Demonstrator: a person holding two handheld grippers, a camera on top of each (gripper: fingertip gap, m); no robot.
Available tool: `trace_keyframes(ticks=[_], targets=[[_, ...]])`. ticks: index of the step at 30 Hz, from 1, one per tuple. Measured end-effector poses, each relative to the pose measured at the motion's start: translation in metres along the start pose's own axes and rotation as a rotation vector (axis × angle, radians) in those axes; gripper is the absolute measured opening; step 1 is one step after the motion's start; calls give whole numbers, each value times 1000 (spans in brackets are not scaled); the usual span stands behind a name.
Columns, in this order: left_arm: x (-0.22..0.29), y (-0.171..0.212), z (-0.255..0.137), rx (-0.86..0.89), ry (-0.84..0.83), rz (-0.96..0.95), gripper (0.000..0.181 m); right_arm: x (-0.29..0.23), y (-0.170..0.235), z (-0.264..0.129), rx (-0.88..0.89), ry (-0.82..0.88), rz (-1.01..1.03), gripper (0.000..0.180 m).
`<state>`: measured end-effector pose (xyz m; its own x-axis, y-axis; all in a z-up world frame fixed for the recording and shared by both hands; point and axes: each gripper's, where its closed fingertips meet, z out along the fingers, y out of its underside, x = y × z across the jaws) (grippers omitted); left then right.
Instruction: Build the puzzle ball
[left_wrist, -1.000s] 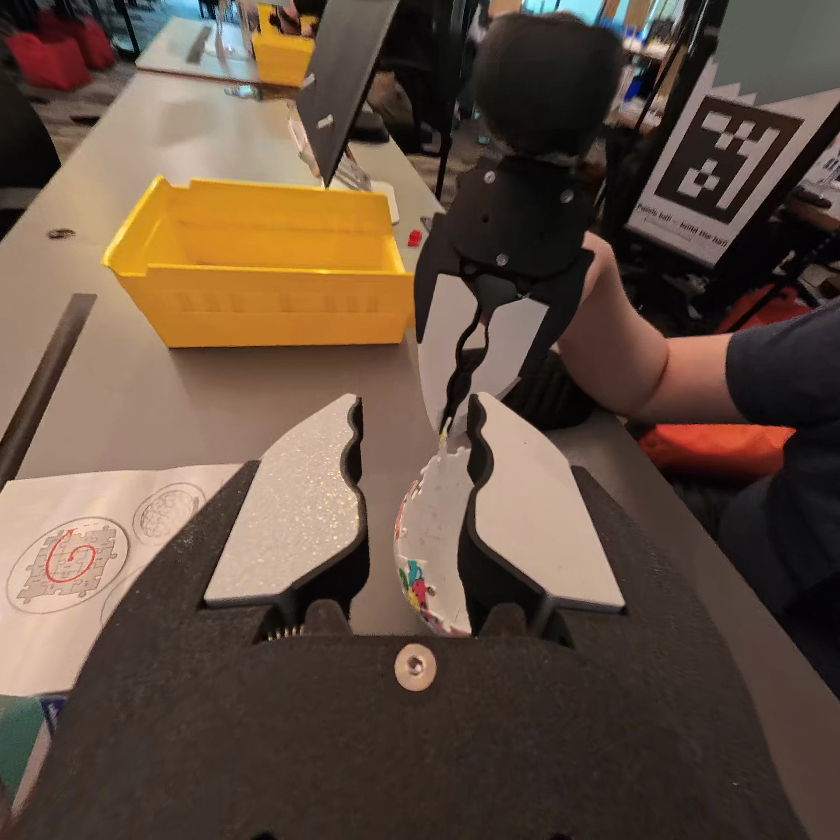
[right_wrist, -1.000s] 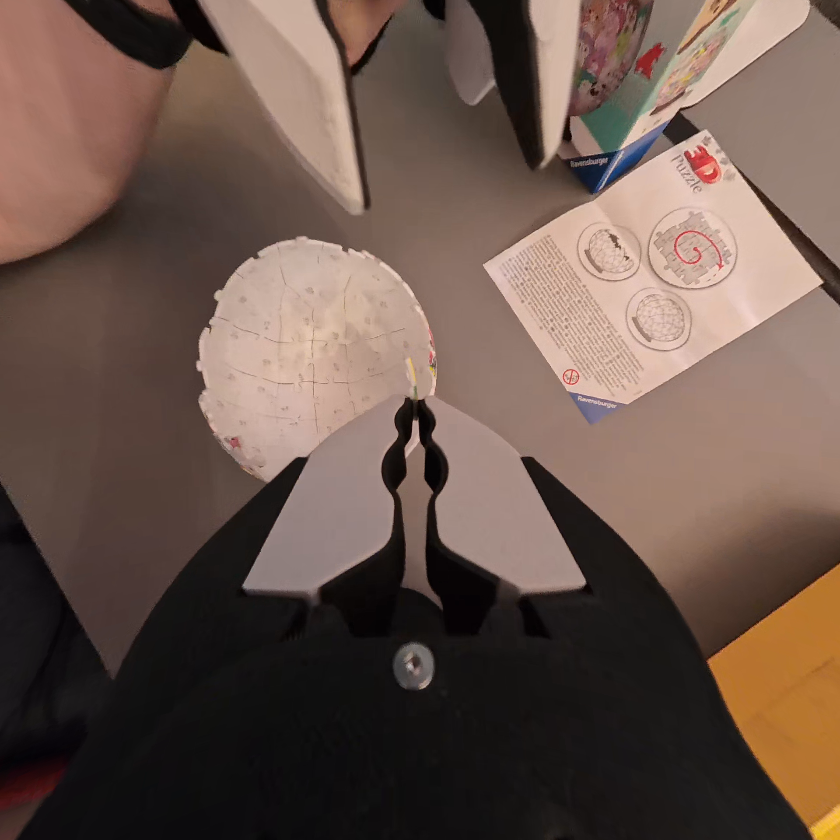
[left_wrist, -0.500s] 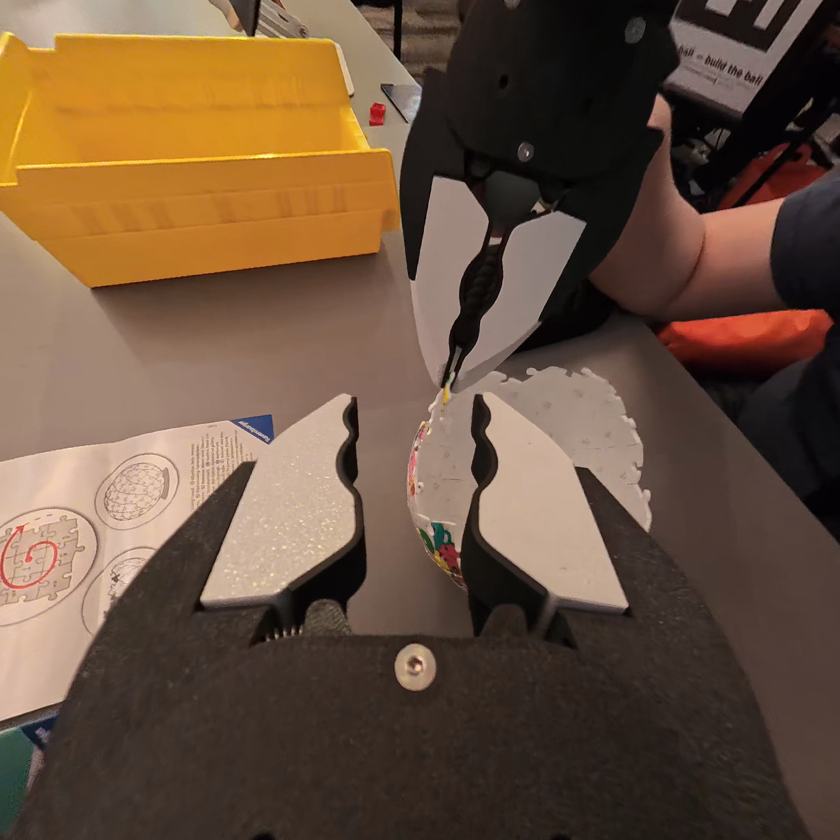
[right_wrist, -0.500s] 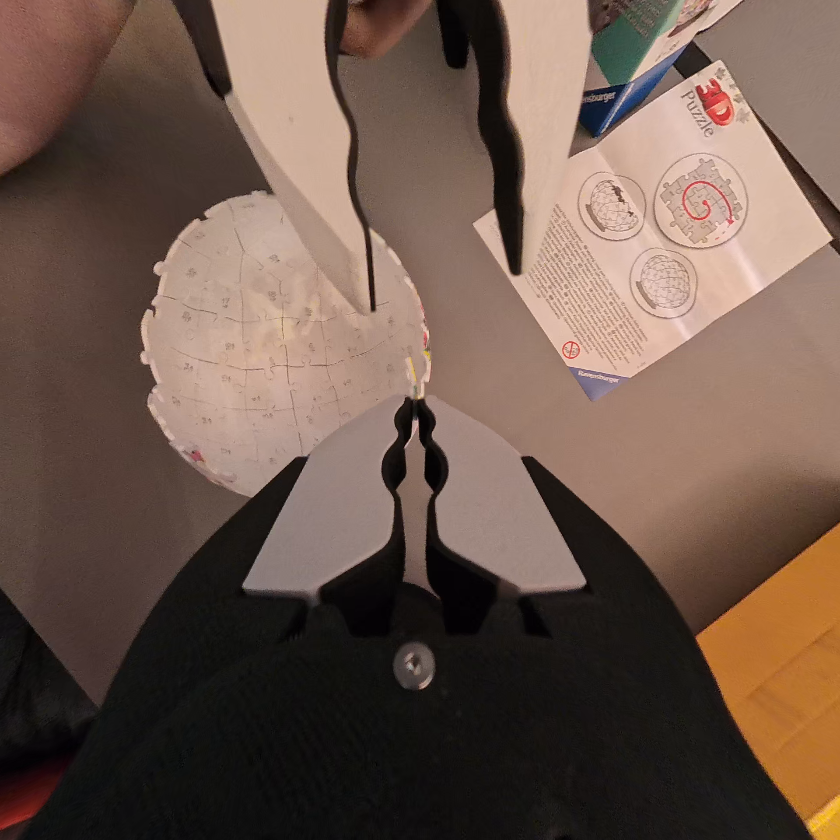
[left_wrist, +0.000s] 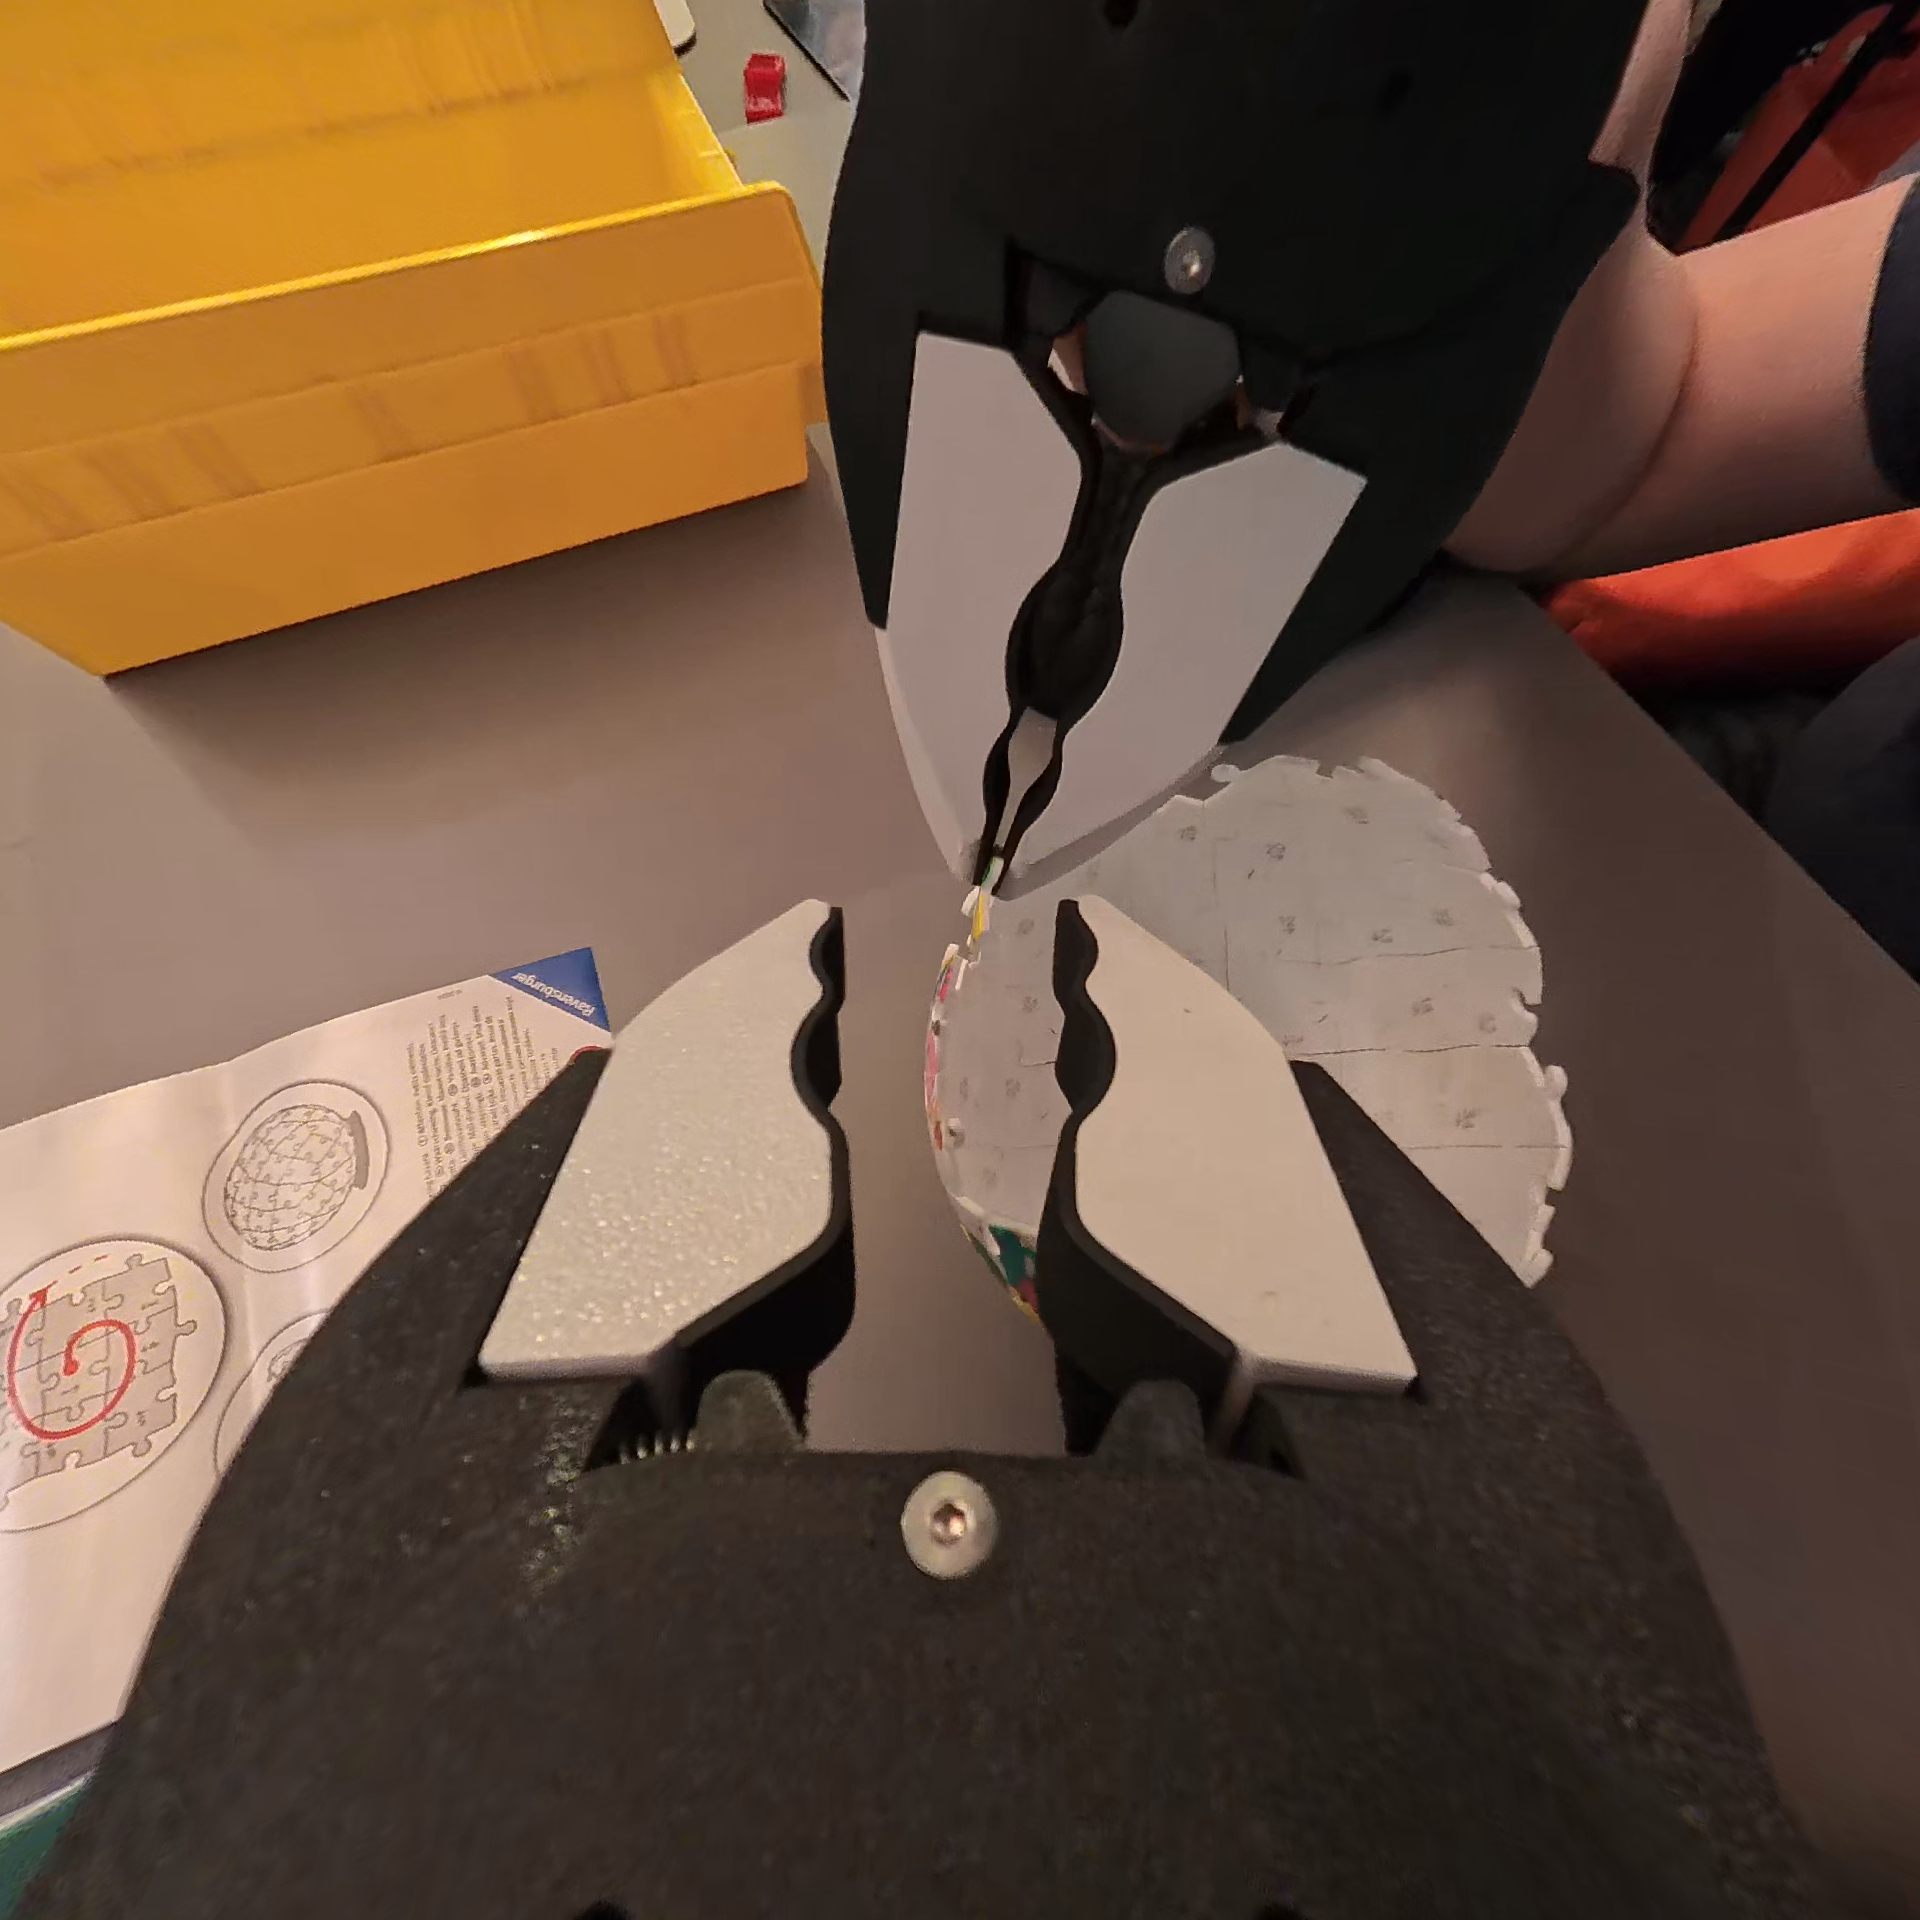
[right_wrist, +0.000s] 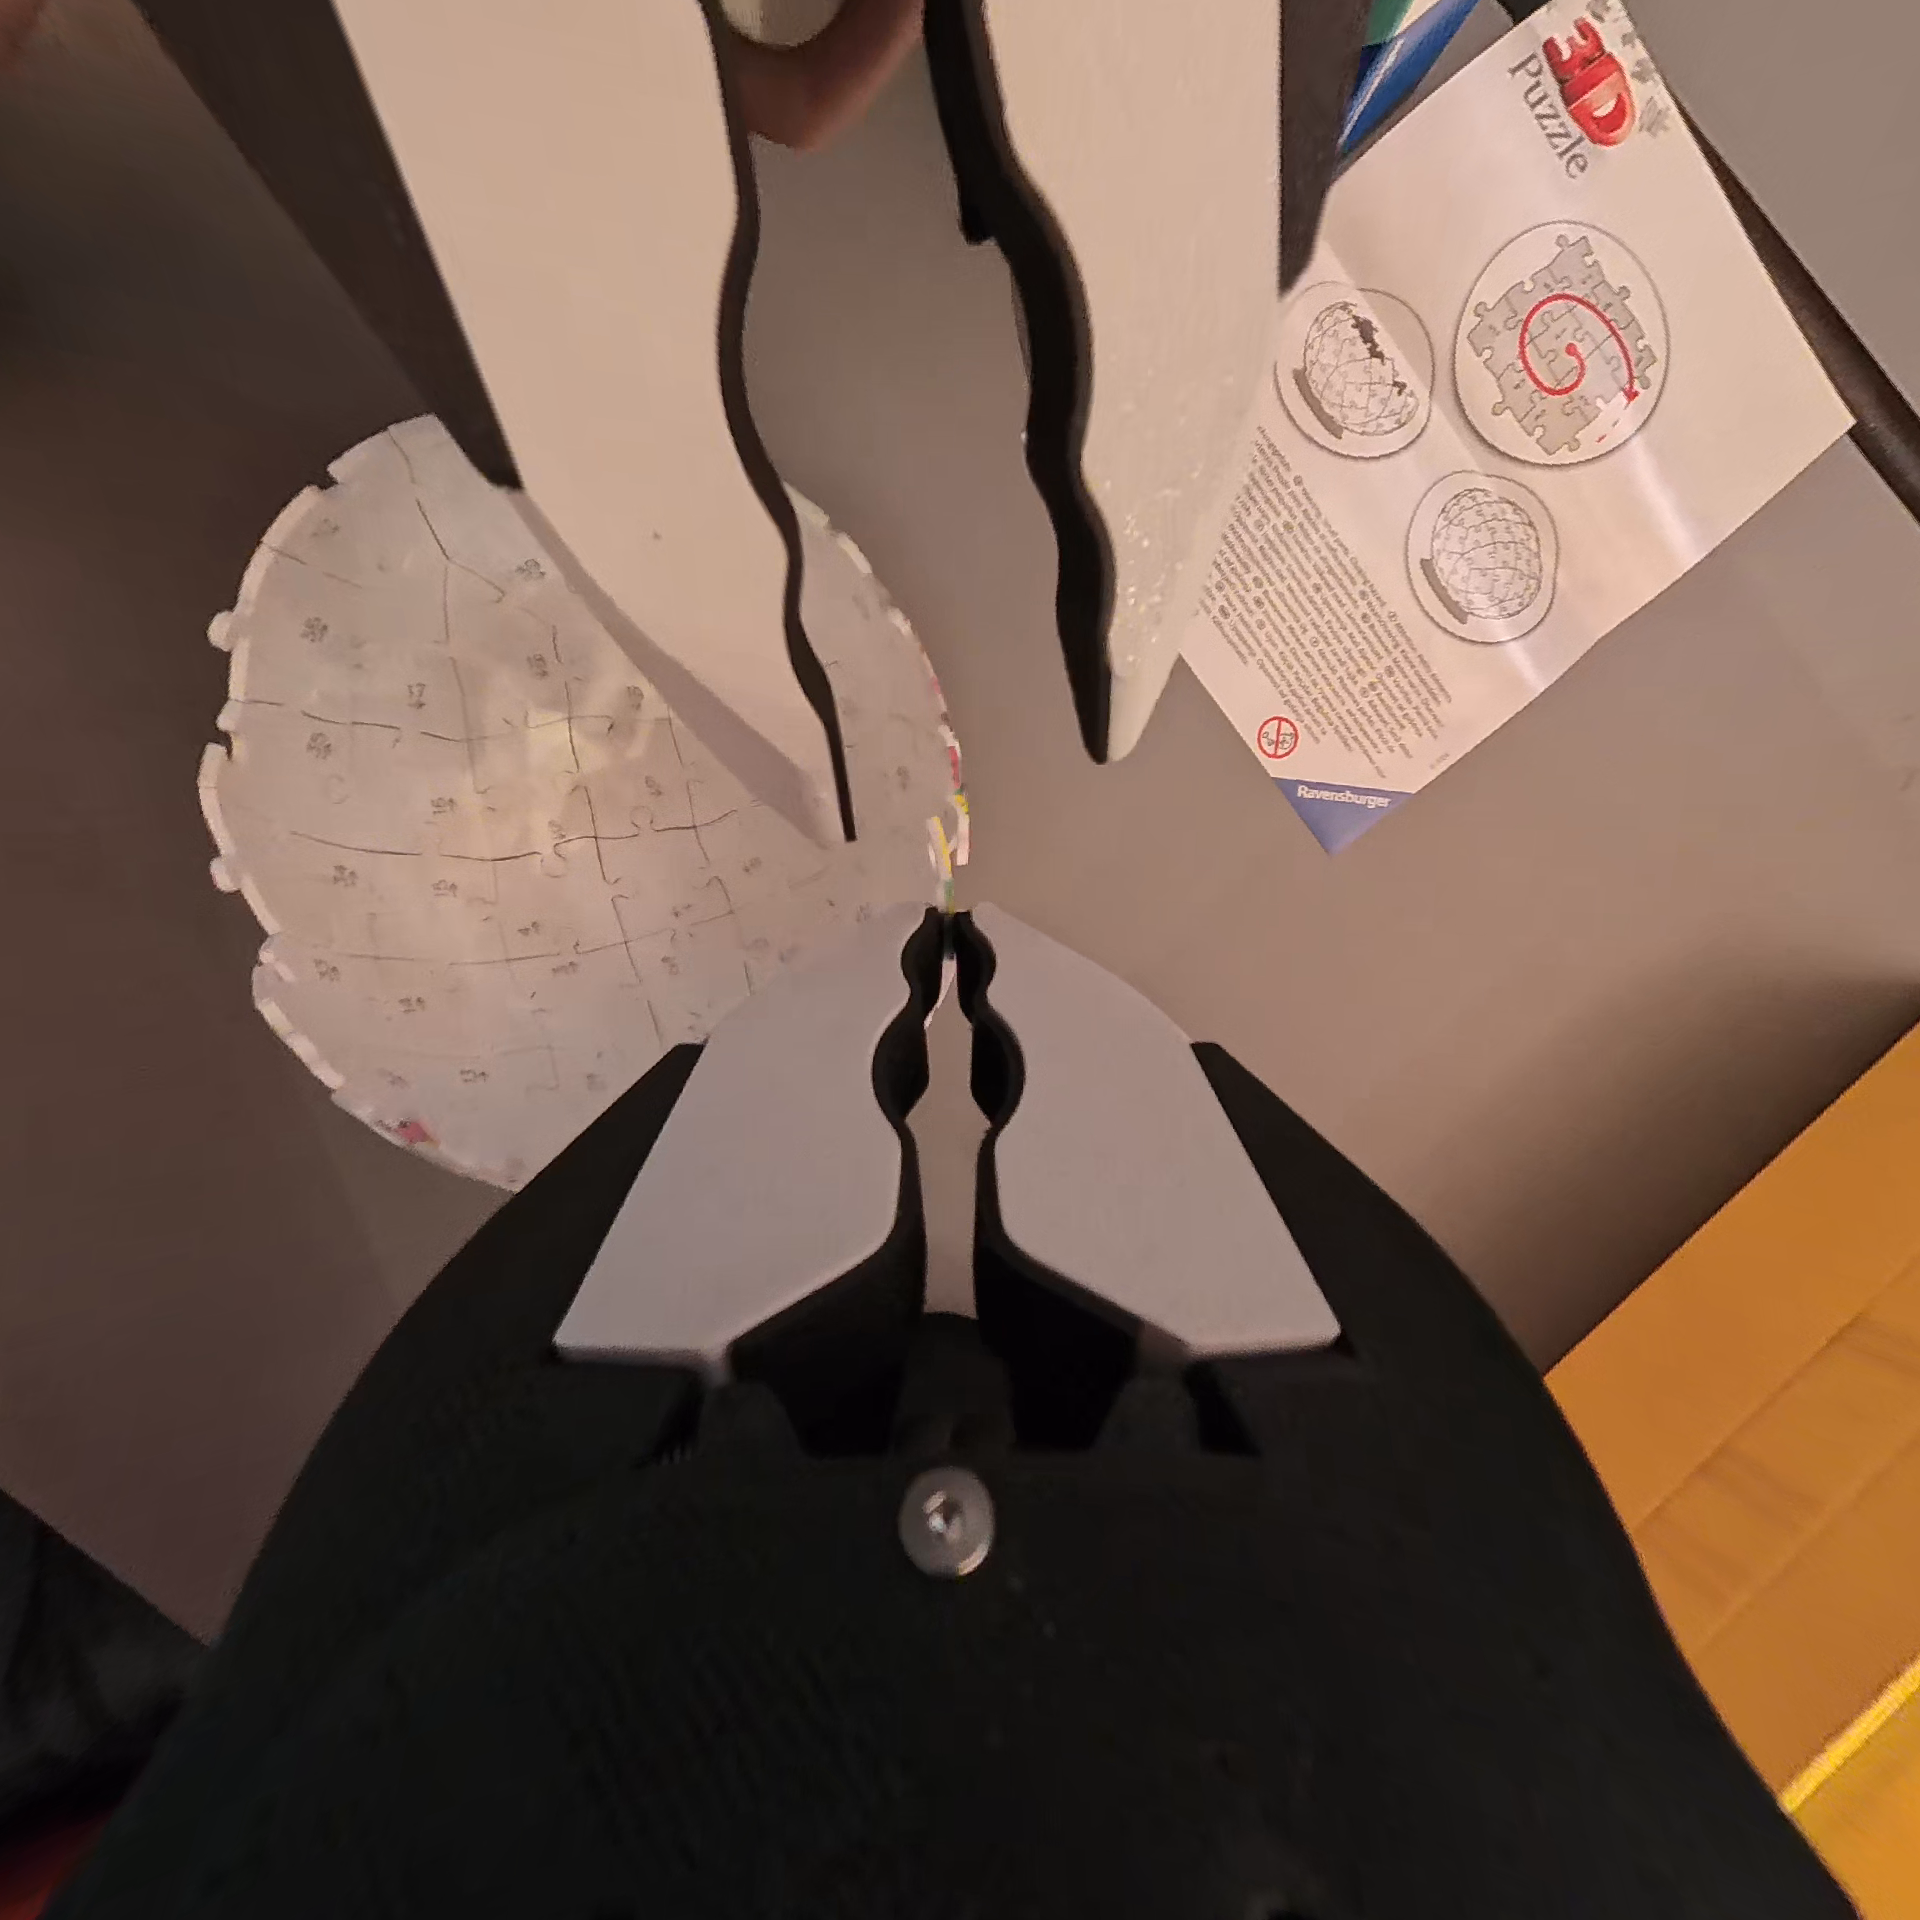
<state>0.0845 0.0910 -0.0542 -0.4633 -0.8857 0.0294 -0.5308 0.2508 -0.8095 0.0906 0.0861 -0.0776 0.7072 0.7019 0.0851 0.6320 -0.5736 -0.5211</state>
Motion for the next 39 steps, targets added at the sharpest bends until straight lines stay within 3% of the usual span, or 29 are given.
trace_keyframes(ticks=[22,31,39], targets=[[-2,7,4,-219,56,21,27,2,2,6,0,-10,49,3],[1,-4,6,-178,130,40,24,3,3,7,-3,-25,72,3],[-3,-14,-4,-144,83,8,20,1,2,5,24,-33,75,3]])
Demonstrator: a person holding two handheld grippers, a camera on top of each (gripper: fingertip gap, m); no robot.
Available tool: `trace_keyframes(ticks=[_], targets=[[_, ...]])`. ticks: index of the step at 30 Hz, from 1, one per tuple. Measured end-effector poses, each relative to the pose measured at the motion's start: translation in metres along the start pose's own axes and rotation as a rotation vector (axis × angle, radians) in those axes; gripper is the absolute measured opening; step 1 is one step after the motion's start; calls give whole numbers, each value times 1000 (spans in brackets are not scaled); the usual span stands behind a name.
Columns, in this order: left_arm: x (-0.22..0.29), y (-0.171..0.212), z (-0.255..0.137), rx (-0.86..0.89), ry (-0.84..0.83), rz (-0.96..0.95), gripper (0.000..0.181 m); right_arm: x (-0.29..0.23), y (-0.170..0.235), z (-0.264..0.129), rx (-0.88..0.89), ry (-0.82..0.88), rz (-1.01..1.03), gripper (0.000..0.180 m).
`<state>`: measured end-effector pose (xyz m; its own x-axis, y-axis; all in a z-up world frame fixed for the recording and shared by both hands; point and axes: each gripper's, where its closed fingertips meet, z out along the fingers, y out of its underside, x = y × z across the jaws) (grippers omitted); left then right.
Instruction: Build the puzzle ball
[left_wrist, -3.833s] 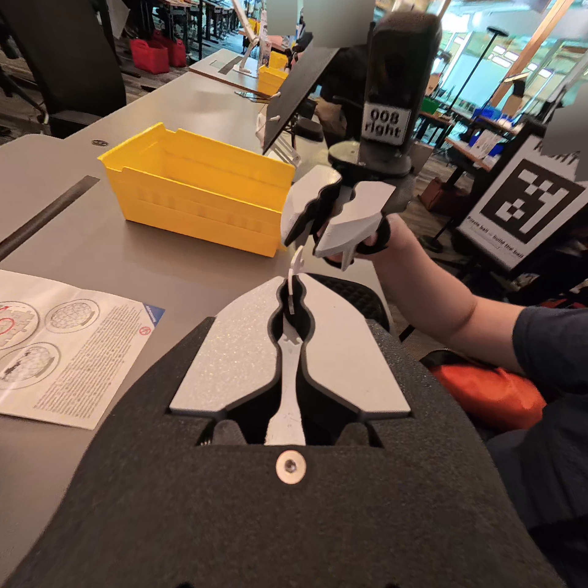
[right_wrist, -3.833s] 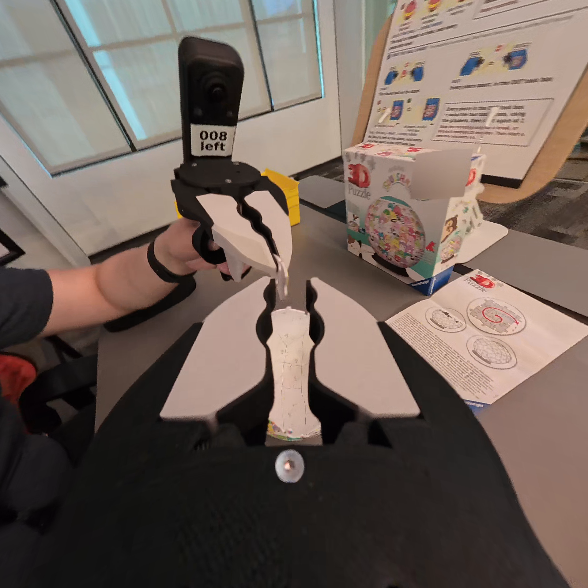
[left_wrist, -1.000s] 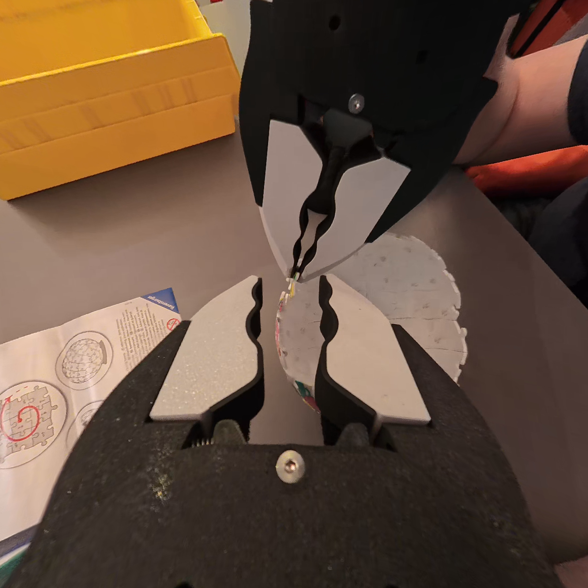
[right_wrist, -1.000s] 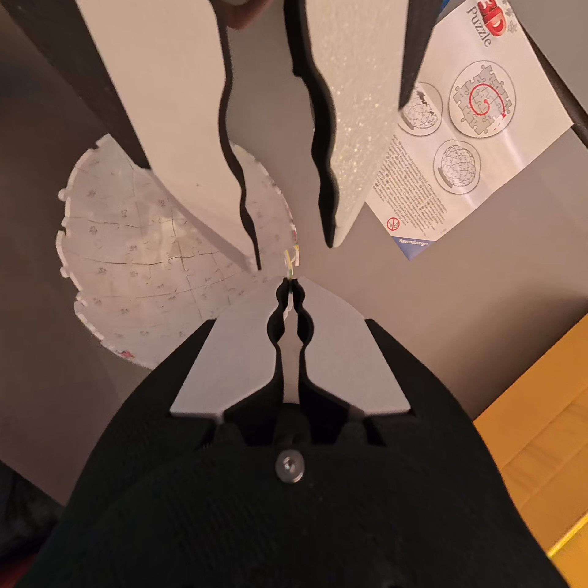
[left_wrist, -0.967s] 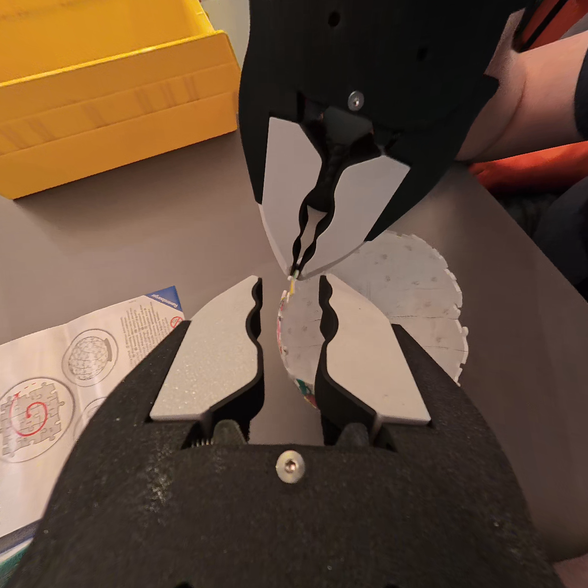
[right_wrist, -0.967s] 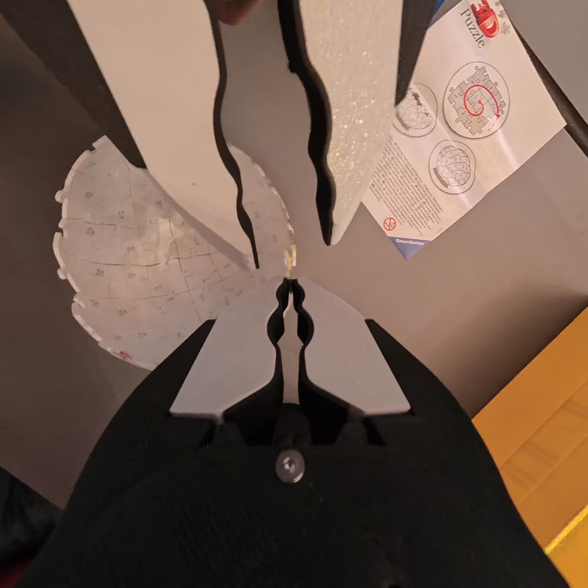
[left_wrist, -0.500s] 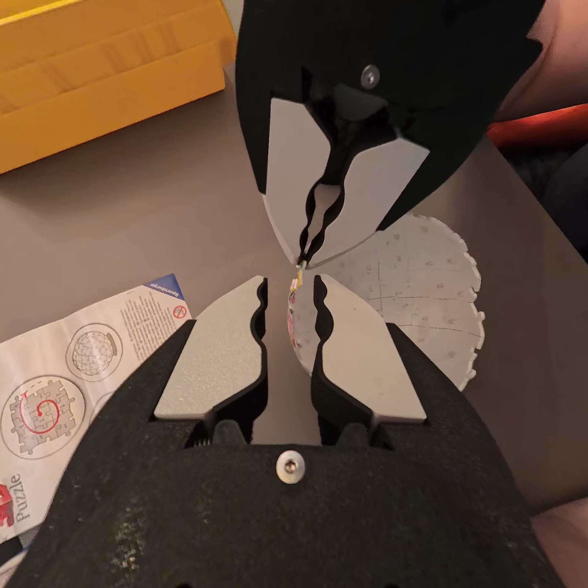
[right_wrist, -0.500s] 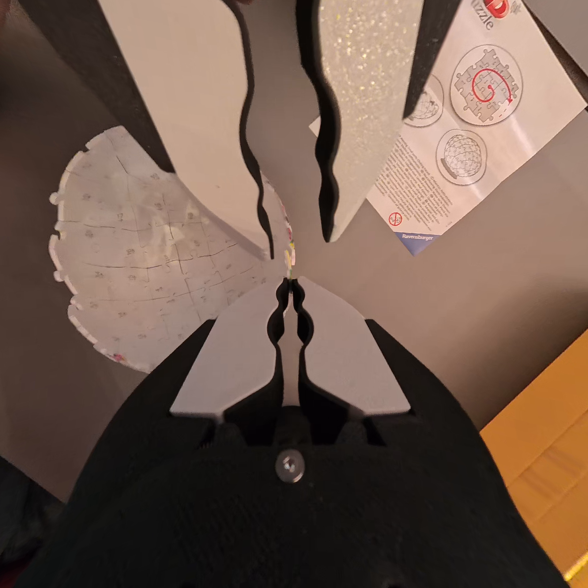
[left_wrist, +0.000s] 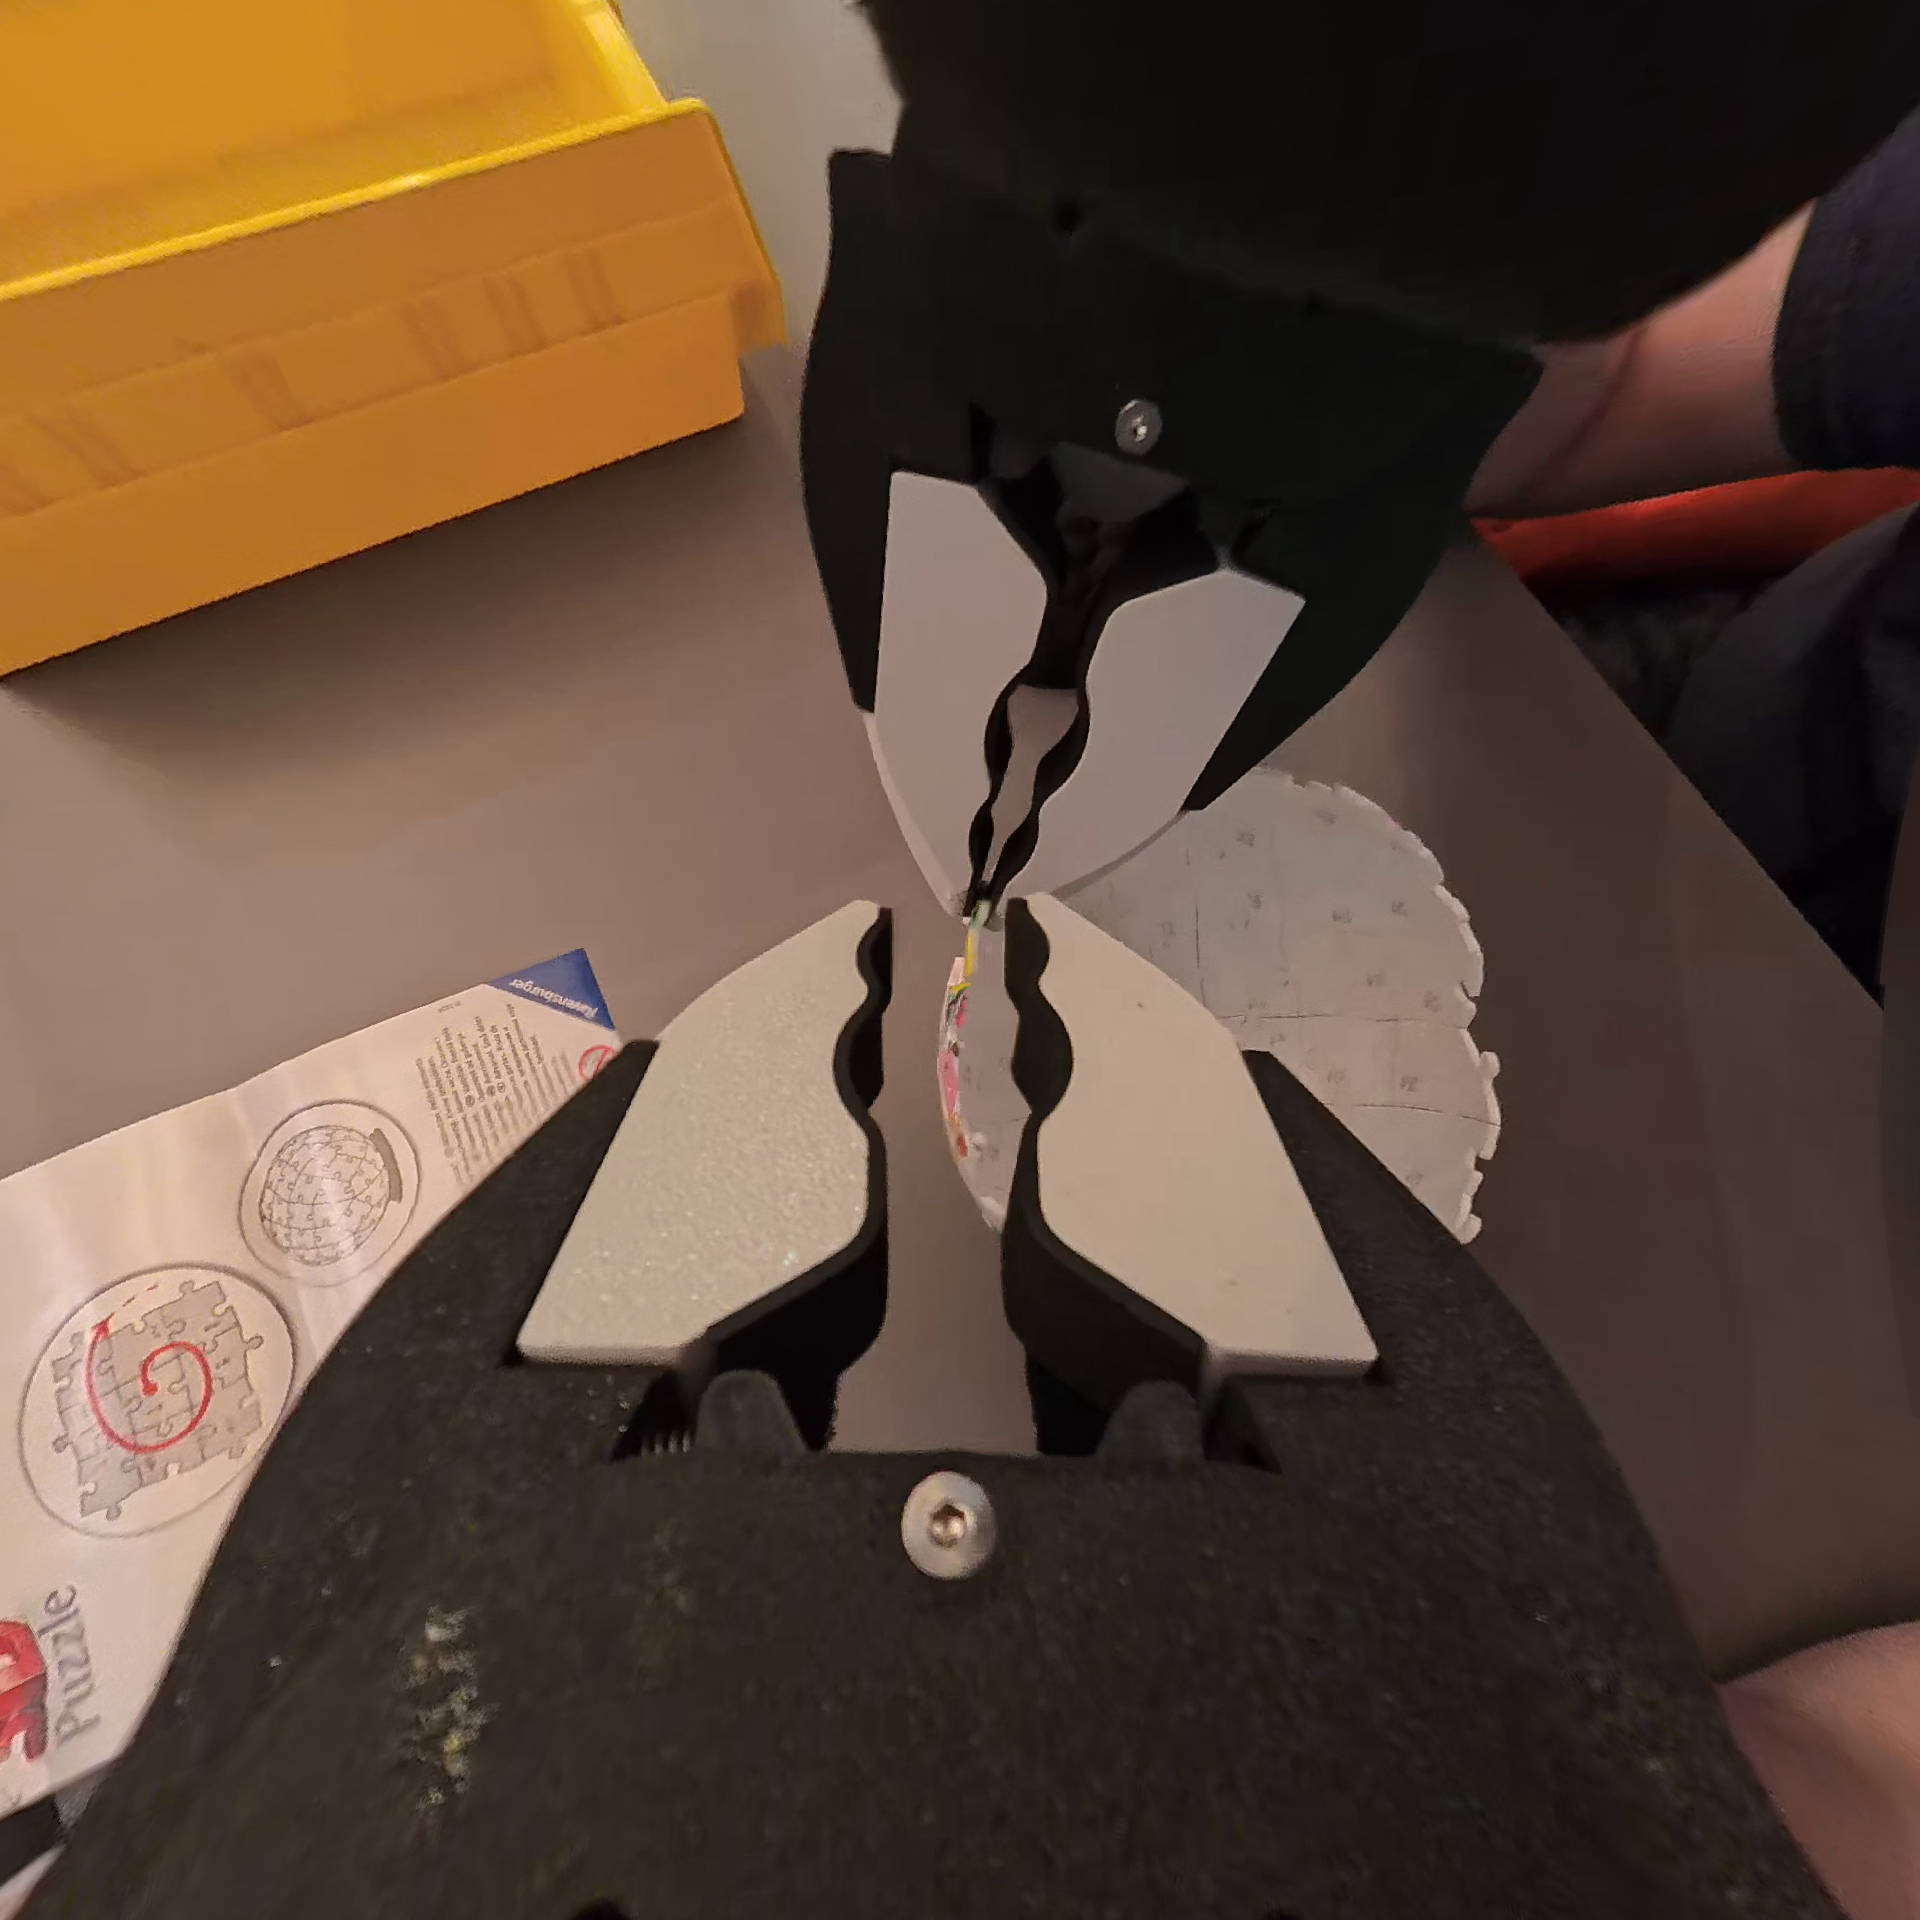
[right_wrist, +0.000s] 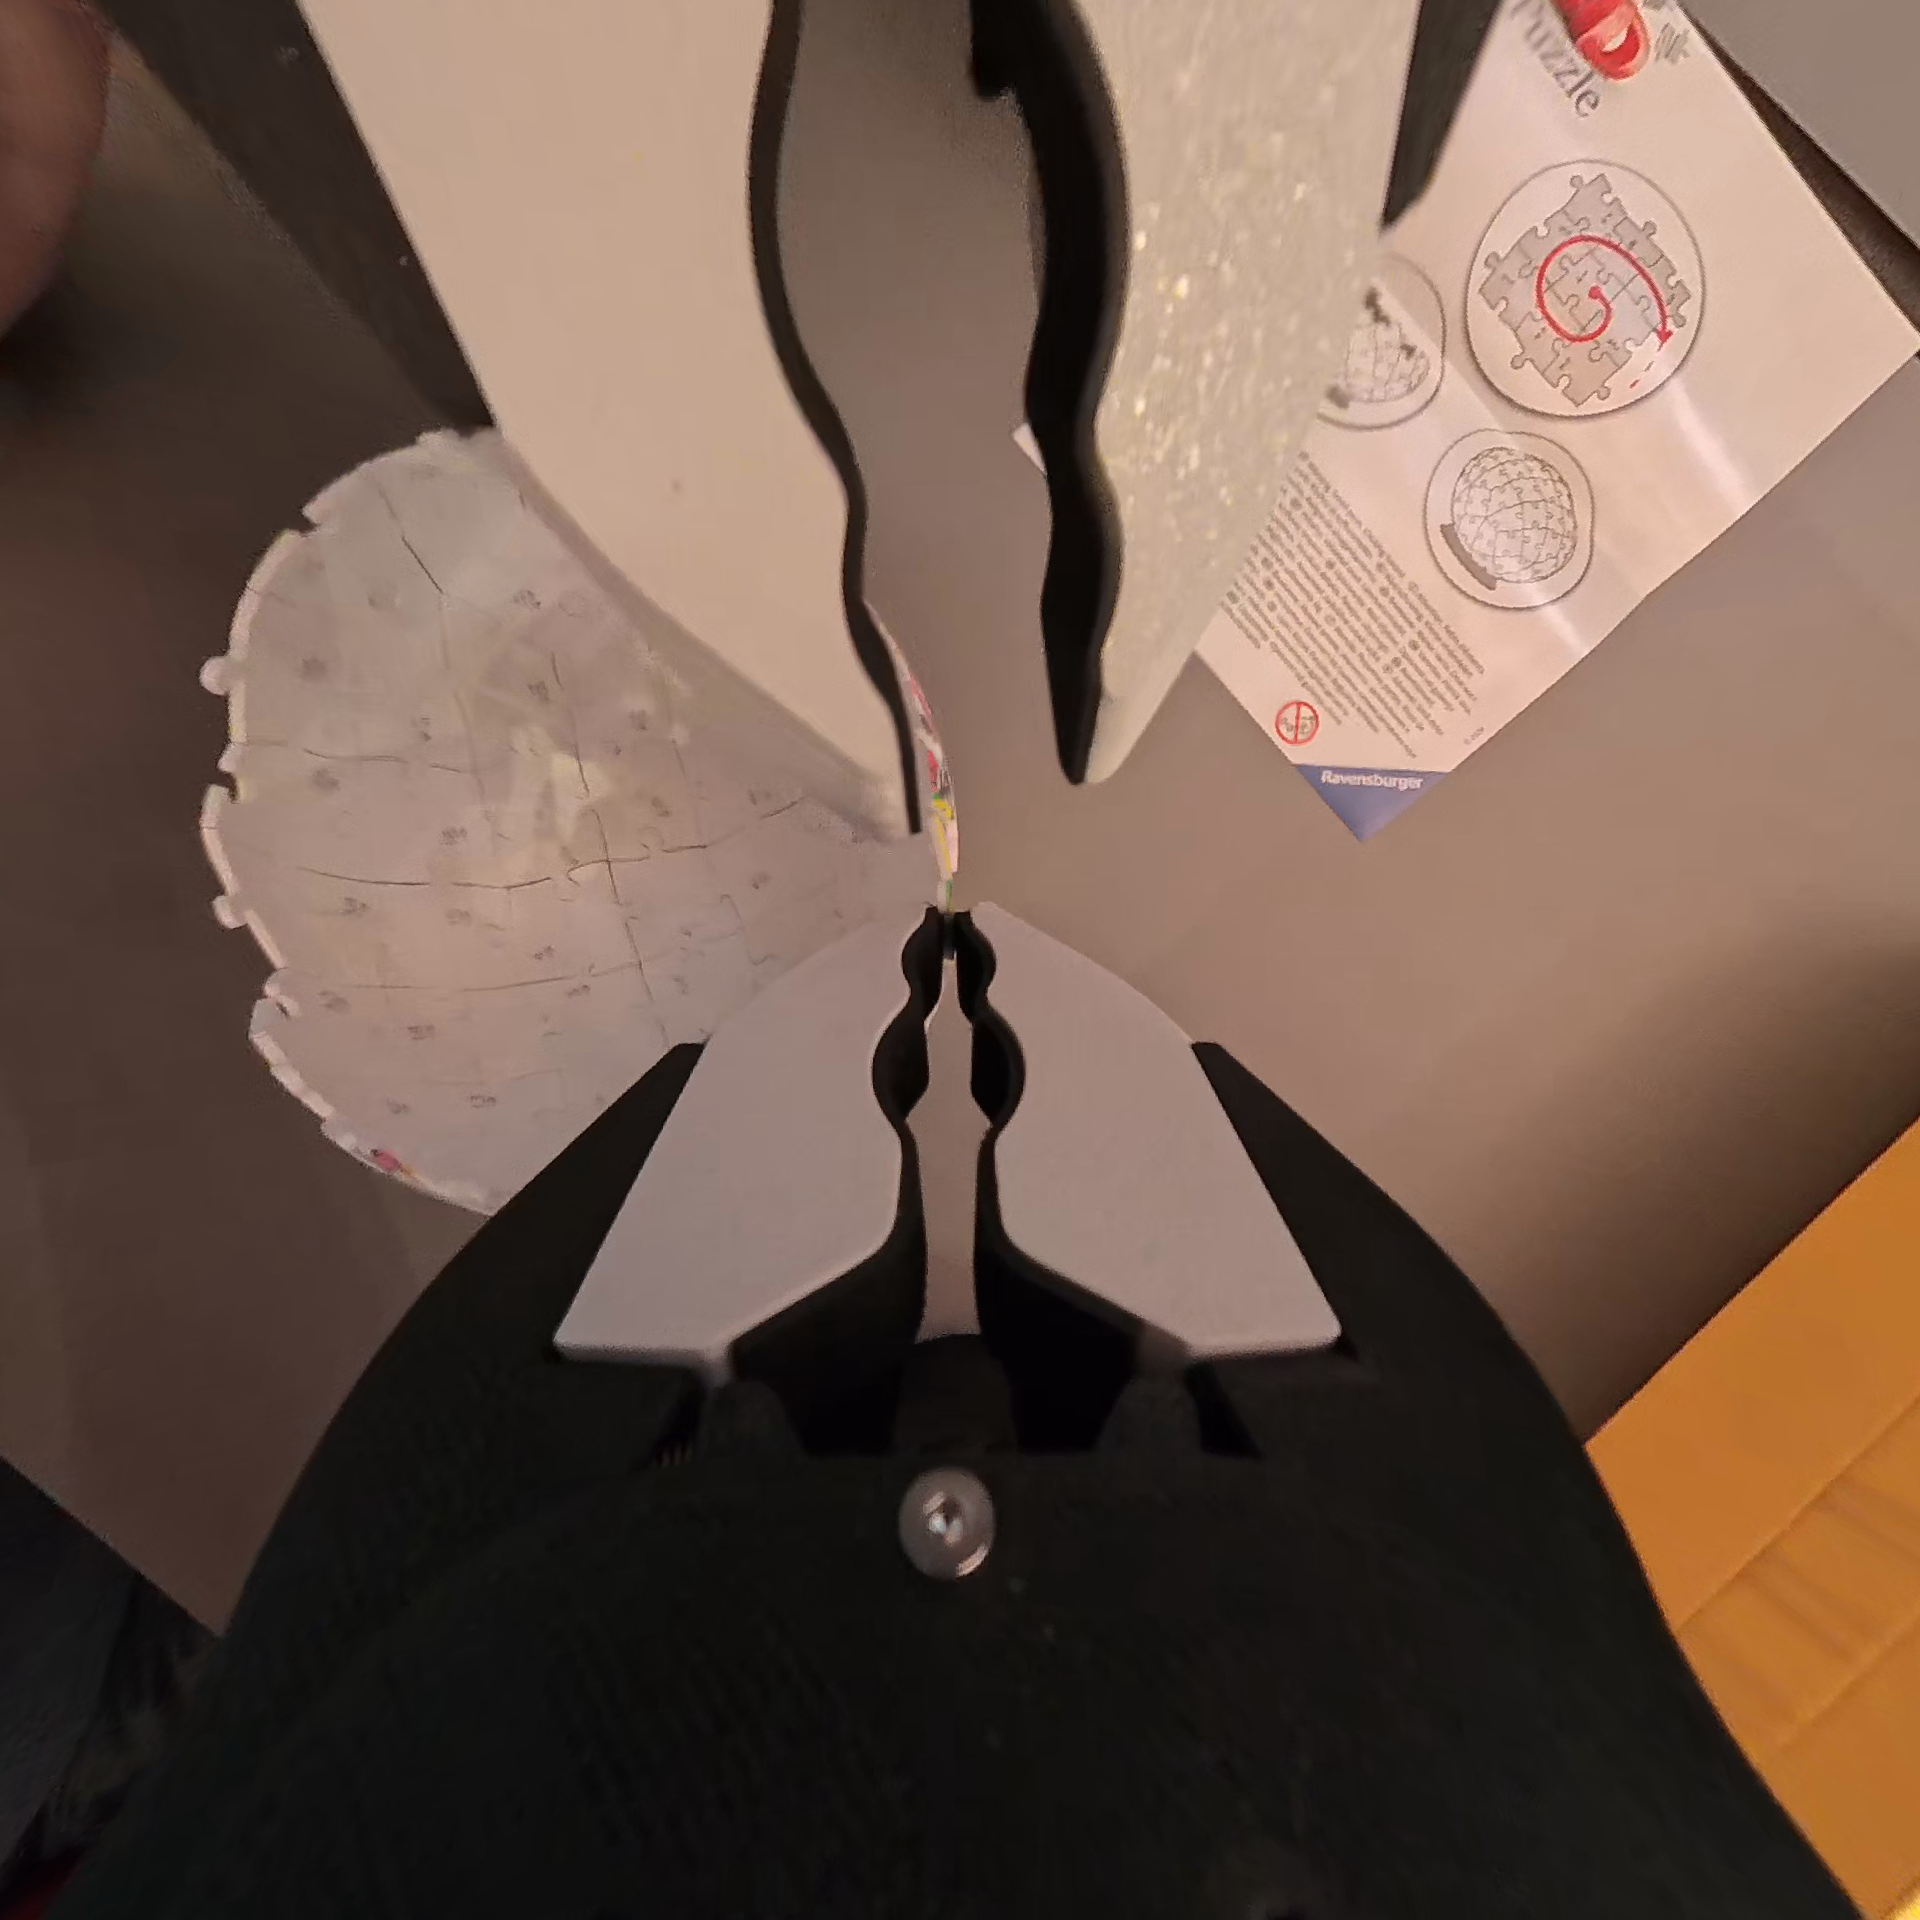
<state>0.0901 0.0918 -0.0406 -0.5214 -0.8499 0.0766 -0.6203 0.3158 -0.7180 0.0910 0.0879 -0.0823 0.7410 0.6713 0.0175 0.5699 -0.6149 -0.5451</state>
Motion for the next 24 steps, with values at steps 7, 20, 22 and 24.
trace_keyframes(ticks=[7,20,22,24], targets=[[-8,-22,-31,78,-95,22,16,-1,-6,-8,75,-33,16,3],[5,-3,3,-210,61,166,21,0,-6,-10,104,-58,66,3],[7,1,7,-219,100,150,14,1,-3,-10,93,-52,63,3],[4,6,9,-251,100,145,19,2,-3,-9,90,-45,63,3]])
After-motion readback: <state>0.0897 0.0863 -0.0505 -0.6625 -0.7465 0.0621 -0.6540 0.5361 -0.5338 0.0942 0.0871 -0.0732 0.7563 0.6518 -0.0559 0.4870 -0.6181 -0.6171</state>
